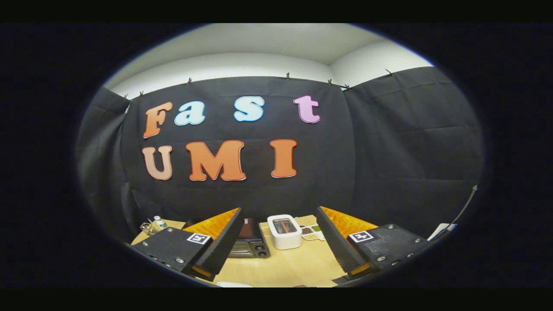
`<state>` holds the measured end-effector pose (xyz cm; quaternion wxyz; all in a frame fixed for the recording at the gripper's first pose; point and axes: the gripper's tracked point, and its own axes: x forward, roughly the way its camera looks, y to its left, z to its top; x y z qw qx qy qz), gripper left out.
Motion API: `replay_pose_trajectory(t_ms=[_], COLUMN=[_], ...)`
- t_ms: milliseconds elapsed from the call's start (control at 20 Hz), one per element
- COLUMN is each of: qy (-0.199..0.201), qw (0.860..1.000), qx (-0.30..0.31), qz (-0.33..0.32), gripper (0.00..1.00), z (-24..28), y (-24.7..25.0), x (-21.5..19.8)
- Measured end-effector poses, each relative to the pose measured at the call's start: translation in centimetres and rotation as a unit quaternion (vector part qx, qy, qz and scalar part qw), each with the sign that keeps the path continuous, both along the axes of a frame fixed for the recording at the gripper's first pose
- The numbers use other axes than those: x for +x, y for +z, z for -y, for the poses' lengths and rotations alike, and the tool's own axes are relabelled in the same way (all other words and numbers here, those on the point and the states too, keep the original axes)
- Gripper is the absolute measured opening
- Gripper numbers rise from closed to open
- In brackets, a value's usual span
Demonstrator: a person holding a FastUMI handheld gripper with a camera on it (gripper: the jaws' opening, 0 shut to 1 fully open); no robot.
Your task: Open the toaster oven, put the food inside, and close the toaster oven door.
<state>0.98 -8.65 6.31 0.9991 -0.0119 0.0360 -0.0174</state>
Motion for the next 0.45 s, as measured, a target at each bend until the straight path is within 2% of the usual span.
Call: replay_pose_trajectory(t_ms=[450], qy=[0.037], qw=[0.999], qx=[-0.009], qz=[-0.006], gripper=[1.0], z=[3.6], y=[-1.6], x=[-0.2])
